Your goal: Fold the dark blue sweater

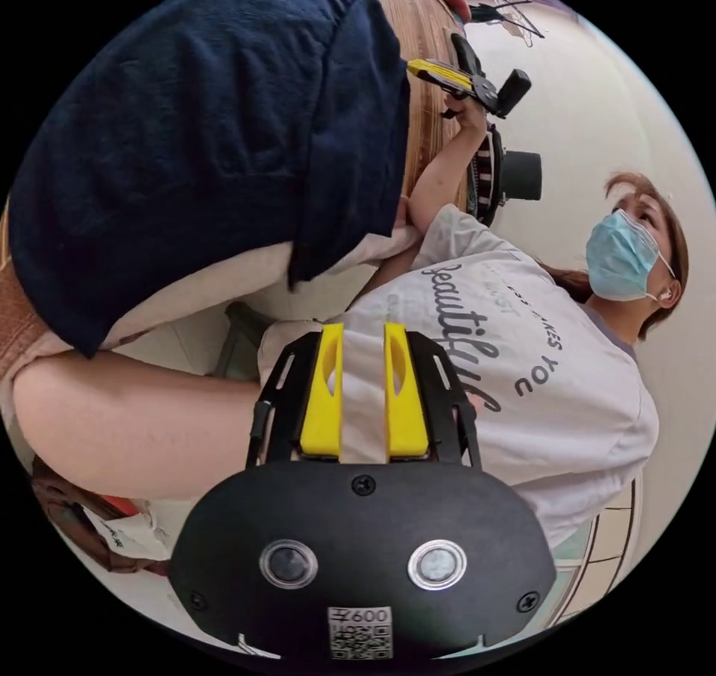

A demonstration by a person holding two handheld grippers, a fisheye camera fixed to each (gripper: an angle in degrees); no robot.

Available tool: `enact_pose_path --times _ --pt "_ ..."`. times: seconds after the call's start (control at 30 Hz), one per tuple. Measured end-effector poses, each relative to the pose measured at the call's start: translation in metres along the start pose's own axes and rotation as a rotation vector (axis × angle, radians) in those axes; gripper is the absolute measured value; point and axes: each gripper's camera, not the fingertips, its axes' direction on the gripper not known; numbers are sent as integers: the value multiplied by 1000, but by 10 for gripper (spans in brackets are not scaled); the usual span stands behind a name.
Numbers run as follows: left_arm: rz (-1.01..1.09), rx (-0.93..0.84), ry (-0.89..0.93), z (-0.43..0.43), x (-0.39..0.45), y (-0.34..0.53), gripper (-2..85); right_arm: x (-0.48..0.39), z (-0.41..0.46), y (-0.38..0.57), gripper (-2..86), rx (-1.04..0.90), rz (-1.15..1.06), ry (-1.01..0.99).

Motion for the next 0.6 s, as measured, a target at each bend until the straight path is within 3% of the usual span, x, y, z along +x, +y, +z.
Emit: enact_pose_path --times 0.17,0.3,0.43,0.6 --pt "290 248 -180 -98 57 -112 93 -8 -5 5 -8 -10 -2 16" --pt "552 345 -269 -140 107 -273 95 -13 -8 12 -8 -32 6 22" --pt "541 255 -325 -148 114 -420 99 -17 -19 26 -8 -9 35 13" --pt "456 257 -363 -172 118 -496 95 -27 -30 43 -8 -24 56 45"
